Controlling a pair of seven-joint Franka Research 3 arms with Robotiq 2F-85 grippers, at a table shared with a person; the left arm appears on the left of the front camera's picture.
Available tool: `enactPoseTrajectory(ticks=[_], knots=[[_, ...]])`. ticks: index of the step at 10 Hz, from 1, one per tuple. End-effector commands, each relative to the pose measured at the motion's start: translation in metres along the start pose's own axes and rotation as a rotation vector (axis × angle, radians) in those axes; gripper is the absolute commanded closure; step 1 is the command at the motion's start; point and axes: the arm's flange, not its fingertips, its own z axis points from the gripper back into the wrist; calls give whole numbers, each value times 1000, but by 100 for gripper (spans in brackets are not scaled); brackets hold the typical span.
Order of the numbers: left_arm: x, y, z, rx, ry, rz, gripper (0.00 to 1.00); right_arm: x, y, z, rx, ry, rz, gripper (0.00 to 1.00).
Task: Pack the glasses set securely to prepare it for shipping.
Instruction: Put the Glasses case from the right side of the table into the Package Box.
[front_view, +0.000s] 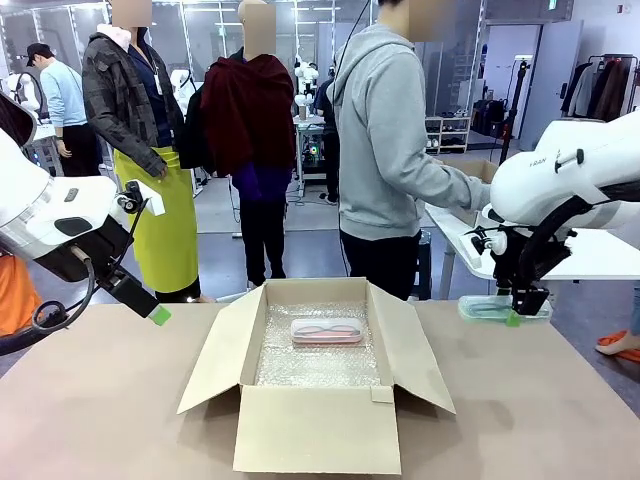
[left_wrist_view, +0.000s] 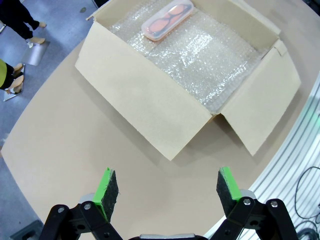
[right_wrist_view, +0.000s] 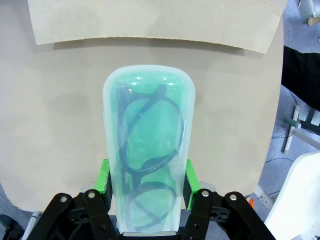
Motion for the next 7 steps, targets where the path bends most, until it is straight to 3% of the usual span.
enactPoseTrajectory(ticks=[1, 6, 7], knots=[[-1, 1, 0, -6, -3, 1, 0, 0, -4, -1, 0, 10, 5, 73], [-1, 1, 0, -6, -3, 1, 0, 0, -4, -1, 0, 10, 5, 73], [-1, 1, 0, -6, -3, 1, 0, -2, -3, -2, 3, 0, -2, 36]])
